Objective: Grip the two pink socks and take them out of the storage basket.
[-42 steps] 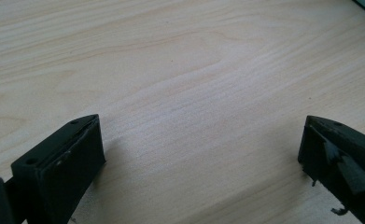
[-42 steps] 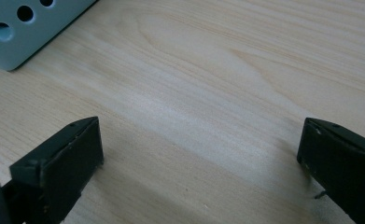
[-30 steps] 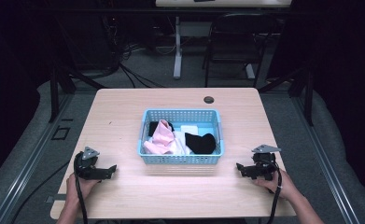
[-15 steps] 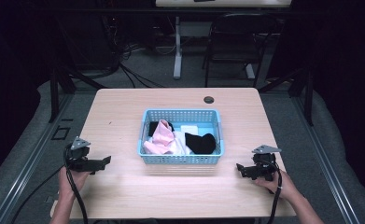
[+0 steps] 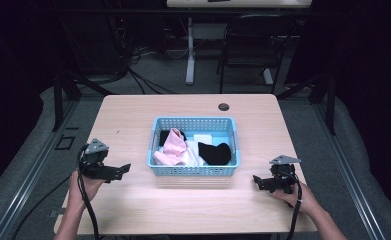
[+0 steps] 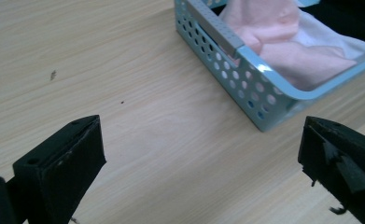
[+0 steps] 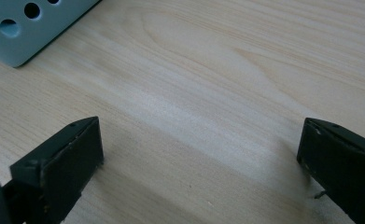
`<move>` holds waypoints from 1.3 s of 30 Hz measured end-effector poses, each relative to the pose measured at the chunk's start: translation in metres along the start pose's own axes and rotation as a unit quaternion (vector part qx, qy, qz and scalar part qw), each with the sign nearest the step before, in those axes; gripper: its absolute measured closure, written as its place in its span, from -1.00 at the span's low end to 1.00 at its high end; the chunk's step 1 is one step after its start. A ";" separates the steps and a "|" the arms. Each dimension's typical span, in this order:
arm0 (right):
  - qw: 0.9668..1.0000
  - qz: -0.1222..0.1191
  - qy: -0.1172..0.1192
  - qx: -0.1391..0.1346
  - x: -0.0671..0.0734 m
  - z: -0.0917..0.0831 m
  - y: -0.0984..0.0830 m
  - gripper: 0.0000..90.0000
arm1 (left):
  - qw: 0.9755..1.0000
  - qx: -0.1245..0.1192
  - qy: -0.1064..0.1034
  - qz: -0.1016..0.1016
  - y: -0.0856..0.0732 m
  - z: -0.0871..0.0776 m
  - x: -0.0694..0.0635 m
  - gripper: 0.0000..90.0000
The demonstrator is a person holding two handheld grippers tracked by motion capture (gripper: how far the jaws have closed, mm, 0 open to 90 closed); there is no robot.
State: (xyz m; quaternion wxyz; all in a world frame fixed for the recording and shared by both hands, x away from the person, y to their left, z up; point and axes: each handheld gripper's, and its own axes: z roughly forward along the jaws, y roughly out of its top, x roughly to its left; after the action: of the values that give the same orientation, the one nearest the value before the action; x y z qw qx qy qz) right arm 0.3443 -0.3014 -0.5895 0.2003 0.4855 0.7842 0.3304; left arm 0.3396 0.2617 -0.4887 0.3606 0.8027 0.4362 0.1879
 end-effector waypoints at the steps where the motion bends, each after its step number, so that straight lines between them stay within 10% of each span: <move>1: 1.000 0.000 0.000 0.000 0.000 0.000 0.000 -1.00 | 1.000 0.000 0.000 0.000 0.000 0.000 0.000 -0.99; 23: 1.000 0.000 0.000 0.000 0.000 0.000 0.000 -1.00 | 0.993 0.062 -0.043 0.086 0.067 0.025 -0.015 -0.97; 31: 1.000 -0.001 -0.001 0.001 0.000 0.000 0.000 -1.00 | 0.984 0.099 -0.060 0.136 0.093 0.044 -0.033 -0.92; 36: 1.000 0.000 0.002 0.002 0.000 0.000 0.000 -1.00 | 0.971 0.138 -0.080 0.176 0.106 0.058 -0.047 -0.82; 39: 1.000 0.000 0.002 0.002 0.000 0.000 0.000 -1.00 | 0.968 0.149 -0.083 0.185 0.108 0.064 -0.051 -0.75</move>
State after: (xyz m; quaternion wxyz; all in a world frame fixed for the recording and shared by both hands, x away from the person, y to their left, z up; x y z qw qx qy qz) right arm 0.3442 -0.3014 -0.5891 0.1983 0.4850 0.7852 0.3300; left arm 0.4116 0.1537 -0.4508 0.2311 0.9268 0.2719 0.1169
